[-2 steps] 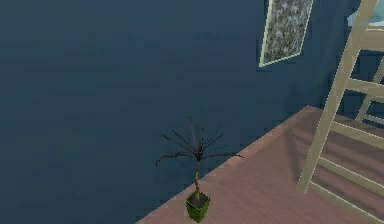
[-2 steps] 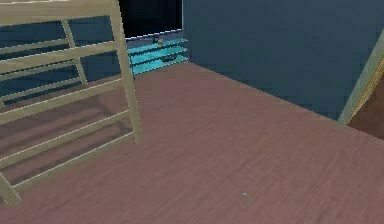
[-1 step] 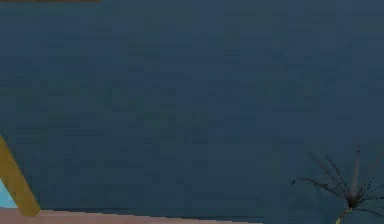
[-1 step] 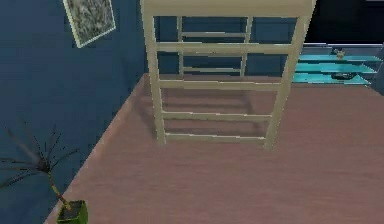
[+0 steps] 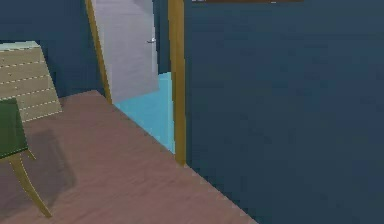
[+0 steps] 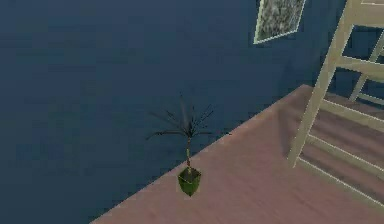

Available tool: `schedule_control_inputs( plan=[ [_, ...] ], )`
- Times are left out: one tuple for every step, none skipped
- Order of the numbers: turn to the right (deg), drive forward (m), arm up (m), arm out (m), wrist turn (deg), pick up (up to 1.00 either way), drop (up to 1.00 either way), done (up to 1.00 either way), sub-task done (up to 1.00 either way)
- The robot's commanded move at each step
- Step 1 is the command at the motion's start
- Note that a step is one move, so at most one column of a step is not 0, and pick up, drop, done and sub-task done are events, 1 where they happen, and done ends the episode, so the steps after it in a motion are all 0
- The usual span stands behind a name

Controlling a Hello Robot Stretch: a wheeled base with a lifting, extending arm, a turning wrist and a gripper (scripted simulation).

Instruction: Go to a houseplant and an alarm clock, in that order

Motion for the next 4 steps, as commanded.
schedule_control_inputs(
  plan=[
    [-18.0,0.0,0.0,0.0,0.0,0.0,0.0,0.0,0.0],
    [0.0,1.0,0.0,0.0,0.0,0.0,0.0,0.0,0.0],
    [-6.0,0.0,0.0,0.0,0.0,0.0,0.0,0.0,0.0],
    [0.0,0.2,0.0,0.0,0.0,0.0,0.0,0.0,0.0]
  ],
)
